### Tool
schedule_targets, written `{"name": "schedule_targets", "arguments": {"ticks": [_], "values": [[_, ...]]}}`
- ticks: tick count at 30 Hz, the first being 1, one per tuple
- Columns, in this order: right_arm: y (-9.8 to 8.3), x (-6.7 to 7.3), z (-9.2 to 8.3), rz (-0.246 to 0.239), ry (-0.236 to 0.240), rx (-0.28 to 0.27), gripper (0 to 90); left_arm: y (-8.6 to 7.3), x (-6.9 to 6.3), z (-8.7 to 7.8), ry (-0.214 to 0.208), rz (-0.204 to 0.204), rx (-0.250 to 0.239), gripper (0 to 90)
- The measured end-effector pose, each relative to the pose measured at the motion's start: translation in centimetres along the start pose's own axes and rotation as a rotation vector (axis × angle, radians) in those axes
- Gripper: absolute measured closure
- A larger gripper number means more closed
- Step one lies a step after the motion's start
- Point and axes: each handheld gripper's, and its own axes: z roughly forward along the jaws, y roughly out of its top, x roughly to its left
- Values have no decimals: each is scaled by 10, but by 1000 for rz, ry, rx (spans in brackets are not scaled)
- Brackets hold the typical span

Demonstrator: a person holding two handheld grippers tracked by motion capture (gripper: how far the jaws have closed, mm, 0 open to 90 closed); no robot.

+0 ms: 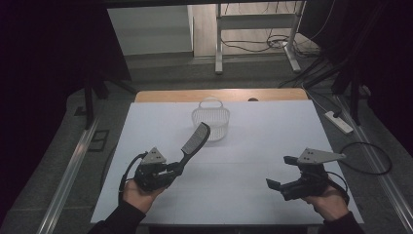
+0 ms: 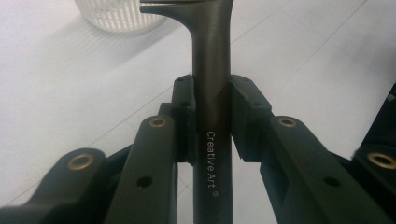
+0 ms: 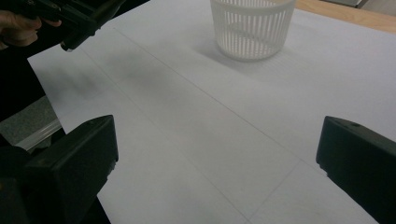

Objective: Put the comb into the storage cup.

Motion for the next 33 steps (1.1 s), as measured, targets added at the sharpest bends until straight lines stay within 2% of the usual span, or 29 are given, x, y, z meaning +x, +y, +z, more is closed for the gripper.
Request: {"name": "schedule_targets", "arguments": {"ticks": [6,11,18,24,33], "values": [[9,2,9,10,-11,12,0,4,-3,3,-5,10,-10,723],[16,2,19,17,9,20,0,6,-4,5,-7,14,-14,724],[24,-1,30,37,24,-6,0,8,-5,8,-13,14,-21,724],[29,-2,40,57,47,-4,0,10,-6,10,-11,20,-26,724],[37,-1,55,55,59,43,0,13,-9,14,-18,22,-34,724]]}}
